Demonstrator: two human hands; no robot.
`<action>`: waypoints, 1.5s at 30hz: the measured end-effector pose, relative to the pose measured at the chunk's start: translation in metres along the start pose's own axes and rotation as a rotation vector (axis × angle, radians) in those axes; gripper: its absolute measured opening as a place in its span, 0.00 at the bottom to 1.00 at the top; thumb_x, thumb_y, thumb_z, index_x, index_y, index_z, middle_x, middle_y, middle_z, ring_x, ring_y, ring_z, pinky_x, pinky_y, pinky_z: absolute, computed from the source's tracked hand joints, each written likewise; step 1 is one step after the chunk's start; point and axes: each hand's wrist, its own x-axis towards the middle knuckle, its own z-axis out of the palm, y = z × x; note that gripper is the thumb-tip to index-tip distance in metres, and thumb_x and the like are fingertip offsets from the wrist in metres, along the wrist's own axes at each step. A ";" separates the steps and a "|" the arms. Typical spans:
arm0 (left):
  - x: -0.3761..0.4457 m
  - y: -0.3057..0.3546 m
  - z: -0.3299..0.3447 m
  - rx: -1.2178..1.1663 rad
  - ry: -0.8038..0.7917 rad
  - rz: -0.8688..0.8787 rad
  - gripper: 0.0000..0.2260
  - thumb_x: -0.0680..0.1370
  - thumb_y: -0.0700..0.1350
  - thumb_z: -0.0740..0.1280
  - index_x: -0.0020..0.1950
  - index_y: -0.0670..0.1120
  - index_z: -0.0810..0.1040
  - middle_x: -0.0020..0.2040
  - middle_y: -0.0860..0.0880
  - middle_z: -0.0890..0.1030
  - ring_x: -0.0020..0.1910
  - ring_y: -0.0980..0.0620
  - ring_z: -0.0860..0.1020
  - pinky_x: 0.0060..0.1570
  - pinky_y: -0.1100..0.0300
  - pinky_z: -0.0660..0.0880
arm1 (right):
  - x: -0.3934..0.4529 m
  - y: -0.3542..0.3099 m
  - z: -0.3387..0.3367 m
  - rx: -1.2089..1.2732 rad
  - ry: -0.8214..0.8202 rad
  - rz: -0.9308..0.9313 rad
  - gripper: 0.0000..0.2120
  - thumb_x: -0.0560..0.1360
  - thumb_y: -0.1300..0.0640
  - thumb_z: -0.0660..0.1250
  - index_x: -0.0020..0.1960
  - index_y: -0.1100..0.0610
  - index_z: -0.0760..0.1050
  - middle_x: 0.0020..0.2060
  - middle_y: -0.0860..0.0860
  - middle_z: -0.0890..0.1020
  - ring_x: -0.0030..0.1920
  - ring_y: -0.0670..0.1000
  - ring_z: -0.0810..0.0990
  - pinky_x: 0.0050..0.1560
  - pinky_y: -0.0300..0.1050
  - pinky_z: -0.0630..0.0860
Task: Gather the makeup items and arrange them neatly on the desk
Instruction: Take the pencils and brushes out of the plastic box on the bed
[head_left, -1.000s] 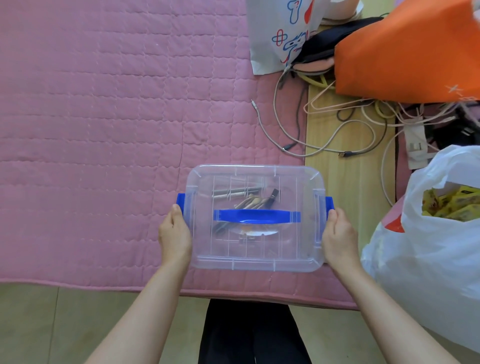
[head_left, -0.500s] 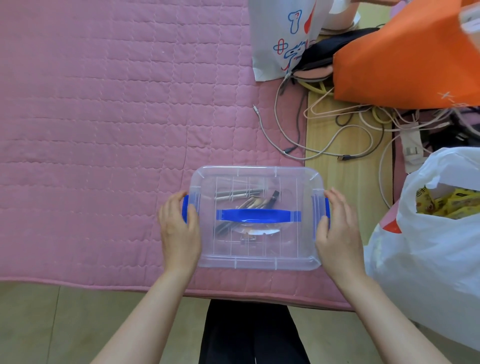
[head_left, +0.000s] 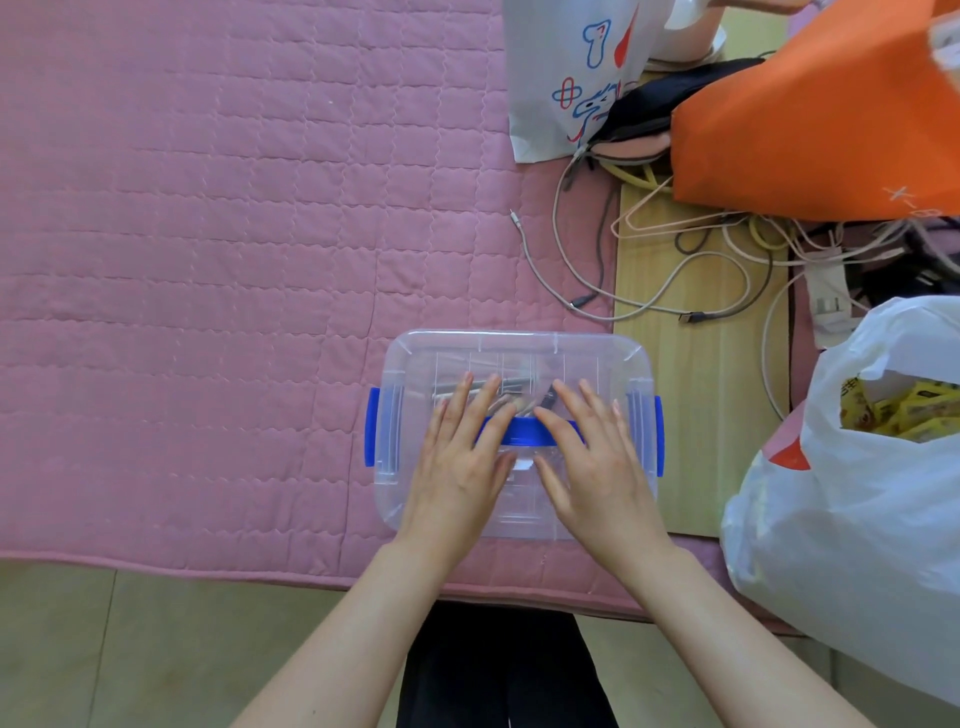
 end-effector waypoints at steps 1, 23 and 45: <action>0.000 0.000 0.000 -0.015 -0.005 -0.012 0.23 0.77 0.43 0.69 0.71 0.48 0.71 0.75 0.48 0.63 0.76 0.45 0.56 0.71 0.43 0.61 | 0.001 0.000 0.001 -0.007 0.012 0.002 0.21 0.73 0.60 0.70 0.65 0.58 0.73 0.71 0.55 0.69 0.73 0.59 0.63 0.71 0.63 0.61; 0.085 0.003 -0.050 -0.084 0.098 0.033 0.13 0.77 0.38 0.68 0.60 0.42 0.77 0.73 0.44 0.67 0.75 0.41 0.60 0.71 0.39 0.58 | 0.081 0.004 -0.050 0.057 0.157 -0.082 0.14 0.74 0.66 0.67 0.60 0.63 0.75 0.68 0.56 0.72 0.72 0.59 0.65 0.71 0.65 0.56; 0.229 -0.052 -0.001 -0.025 -0.085 -0.039 0.09 0.81 0.40 0.60 0.61 0.43 0.73 0.76 0.47 0.62 0.77 0.45 0.53 0.74 0.43 0.51 | 0.224 0.066 -0.014 0.070 -0.021 0.035 0.15 0.76 0.63 0.64 0.63 0.60 0.73 0.69 0.54 0.70 0.73 0.55 0.61 0.71 0.63 0.57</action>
